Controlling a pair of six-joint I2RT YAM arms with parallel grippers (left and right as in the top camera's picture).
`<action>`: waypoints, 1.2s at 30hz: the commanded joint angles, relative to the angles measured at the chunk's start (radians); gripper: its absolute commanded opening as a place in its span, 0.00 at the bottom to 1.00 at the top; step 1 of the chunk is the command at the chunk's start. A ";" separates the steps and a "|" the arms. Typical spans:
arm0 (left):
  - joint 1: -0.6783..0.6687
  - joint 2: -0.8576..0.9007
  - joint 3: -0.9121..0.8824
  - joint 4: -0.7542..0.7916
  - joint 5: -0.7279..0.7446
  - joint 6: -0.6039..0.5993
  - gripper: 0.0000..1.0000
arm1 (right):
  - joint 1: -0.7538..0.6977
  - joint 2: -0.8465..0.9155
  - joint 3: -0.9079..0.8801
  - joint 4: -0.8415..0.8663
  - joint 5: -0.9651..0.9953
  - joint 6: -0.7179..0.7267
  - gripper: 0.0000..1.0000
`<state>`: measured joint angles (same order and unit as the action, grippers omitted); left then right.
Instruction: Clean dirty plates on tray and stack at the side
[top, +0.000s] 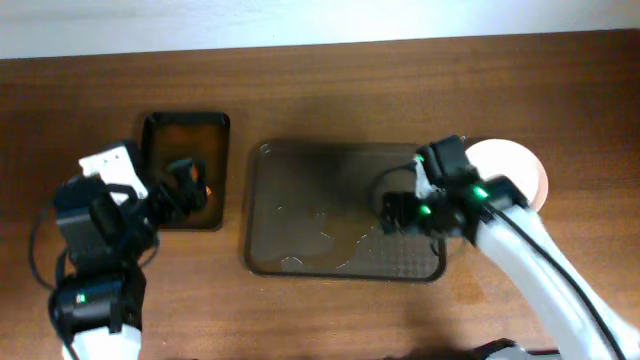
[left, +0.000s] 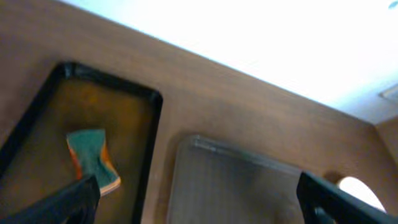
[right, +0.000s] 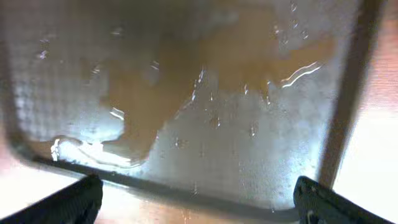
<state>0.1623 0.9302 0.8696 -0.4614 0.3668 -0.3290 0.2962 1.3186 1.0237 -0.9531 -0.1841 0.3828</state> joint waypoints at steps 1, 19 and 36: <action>0.000 -0.054 -0.003 -0.096 0.011 0.009 1.00 | 0.006 -0.267 0.001 -0.143 0.001 -0.004 0.98; 0.000 -0.055 -0.003 -0.163 0.011 0.009 1.00 | 0.006 -0.647 0.000 -0.580 0.006 -0.005 0.98; 0.000 -0.055 -0.003 -0.163 0.011 0.009 1.00 | -0.219 -1.314 -0.620 0.227 0.117 -0.011 0.98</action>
<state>0.1623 0.8806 0.8677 -0.6254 0.3672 -0.3286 0.1146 0.0502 0.4820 -0.7959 -0.0856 0.3813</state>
